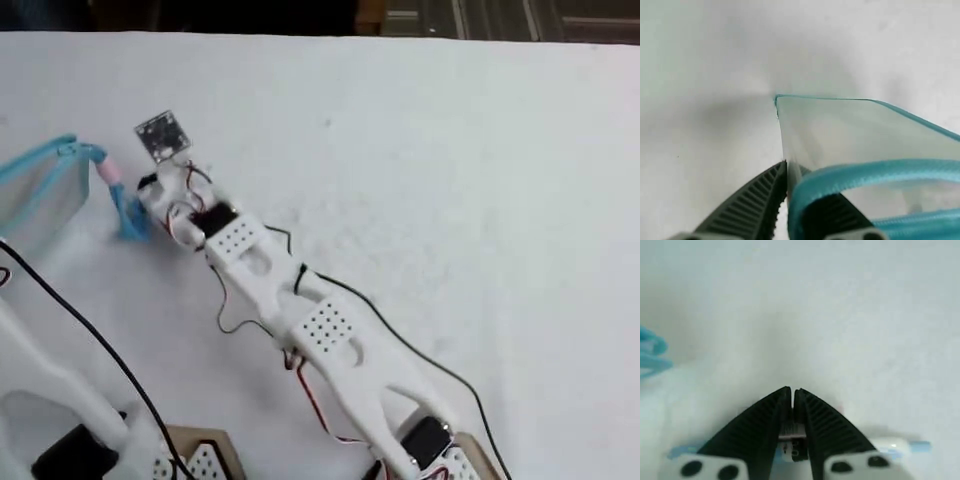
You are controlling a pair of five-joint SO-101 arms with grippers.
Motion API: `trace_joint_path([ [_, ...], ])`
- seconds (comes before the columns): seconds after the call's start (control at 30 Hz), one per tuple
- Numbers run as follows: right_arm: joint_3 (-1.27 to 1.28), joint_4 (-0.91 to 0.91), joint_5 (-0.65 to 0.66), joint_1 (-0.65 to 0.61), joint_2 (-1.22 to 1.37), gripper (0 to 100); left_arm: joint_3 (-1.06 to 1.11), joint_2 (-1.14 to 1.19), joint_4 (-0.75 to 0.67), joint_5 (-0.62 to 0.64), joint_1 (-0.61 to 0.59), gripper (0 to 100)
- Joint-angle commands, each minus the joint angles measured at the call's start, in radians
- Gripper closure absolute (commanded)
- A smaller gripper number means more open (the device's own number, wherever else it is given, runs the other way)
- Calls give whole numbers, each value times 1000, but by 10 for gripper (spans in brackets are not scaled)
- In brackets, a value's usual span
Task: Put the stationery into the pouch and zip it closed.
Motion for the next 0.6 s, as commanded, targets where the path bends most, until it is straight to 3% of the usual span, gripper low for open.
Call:
trace_joint_path([
  [0.0, -44, 225, 120, -1, -25, 981, -12, -36, -23, 5, -4, 978],
  [0.33, -365, 1119, 371, 35, -22, 981, -12, -36, -23, 5, -5, 978],
  [0.57, -373, 1139, 376, 150, -102, 981, -12, -36, -23, 5, -5, 978],
])
